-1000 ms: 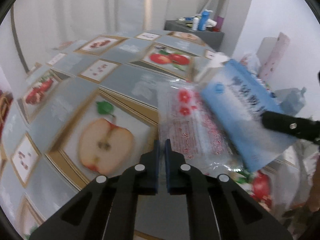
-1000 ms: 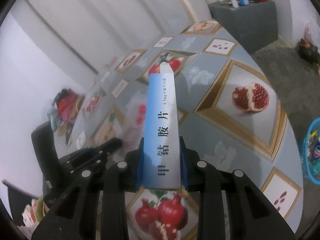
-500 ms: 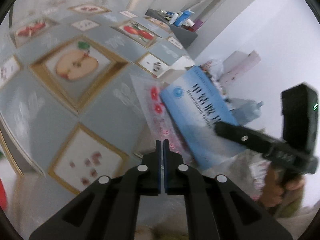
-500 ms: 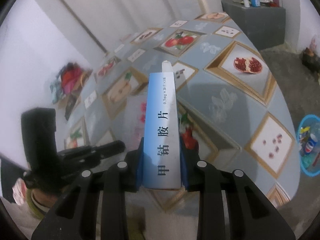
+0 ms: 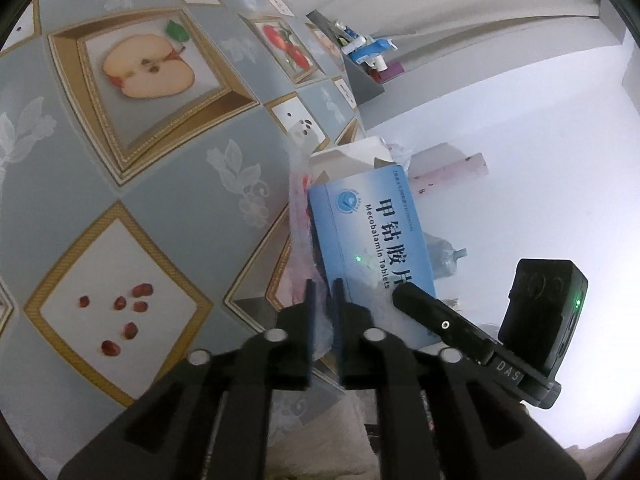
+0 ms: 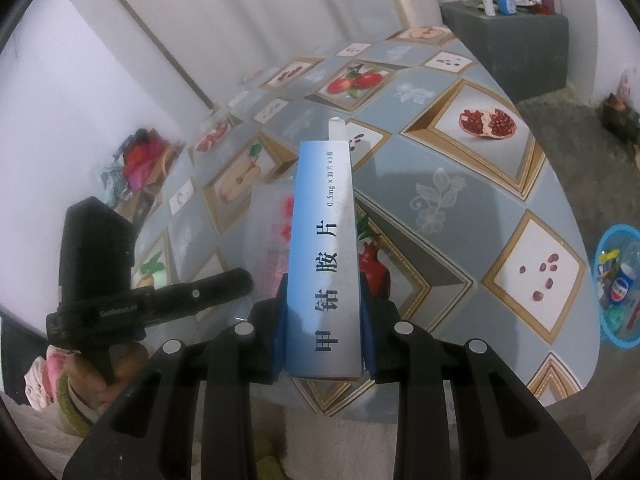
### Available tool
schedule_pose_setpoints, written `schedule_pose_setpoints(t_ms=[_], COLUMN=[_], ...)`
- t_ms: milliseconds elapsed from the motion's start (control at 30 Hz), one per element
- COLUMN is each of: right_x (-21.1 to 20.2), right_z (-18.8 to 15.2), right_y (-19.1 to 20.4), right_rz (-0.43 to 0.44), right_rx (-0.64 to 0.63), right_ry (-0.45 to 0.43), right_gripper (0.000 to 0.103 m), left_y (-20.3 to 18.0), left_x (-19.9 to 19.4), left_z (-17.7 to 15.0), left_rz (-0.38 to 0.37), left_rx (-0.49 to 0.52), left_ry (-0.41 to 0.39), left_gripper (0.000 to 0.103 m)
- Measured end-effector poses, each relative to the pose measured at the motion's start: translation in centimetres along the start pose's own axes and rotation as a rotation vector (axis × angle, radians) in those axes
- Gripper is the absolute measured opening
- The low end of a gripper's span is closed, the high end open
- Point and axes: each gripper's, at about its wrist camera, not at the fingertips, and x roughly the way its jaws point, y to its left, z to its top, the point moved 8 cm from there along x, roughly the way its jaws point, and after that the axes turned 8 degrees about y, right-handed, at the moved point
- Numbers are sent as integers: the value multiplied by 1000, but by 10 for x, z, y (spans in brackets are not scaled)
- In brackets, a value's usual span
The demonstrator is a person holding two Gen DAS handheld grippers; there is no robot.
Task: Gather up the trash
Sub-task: 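Carry the clear bag and medicine box over the blue wastebasket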
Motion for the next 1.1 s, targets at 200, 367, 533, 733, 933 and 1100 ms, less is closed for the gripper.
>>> schedule_pose_setpoints(t_ms=[200, 367, 533, 733, 933, 1100], right_x=[-2, -3, -4, -18, -37, -54], right_z=[-1, -1, 0, 3, 7, 3], right_y=[-1, -2, -2, -5, -14, -25], right_rz=[14, 16, 22, 31, 18, 9], right_rx=[9, 11, 24, 47, 66, 100], right_ry=[-1, -4, -14, -71, -134, -183], right_gripper=[28, 28, 28, 28, 28, 28], left_y=[2, 7, 4, -4, -26, -52], left_x=[9, 14, 17, 10, 0, -7], left_z=[5, 5, 5, 3, 7, 6], left_rz=[65, 109, 236, 294, 354, 393], left_rx=[25, 48, 139, 199, 280, 373], left_ry=[6, 1, 0, -6, -46, -80], left_gripper=[27, 25, 11, 3, 3, 3])
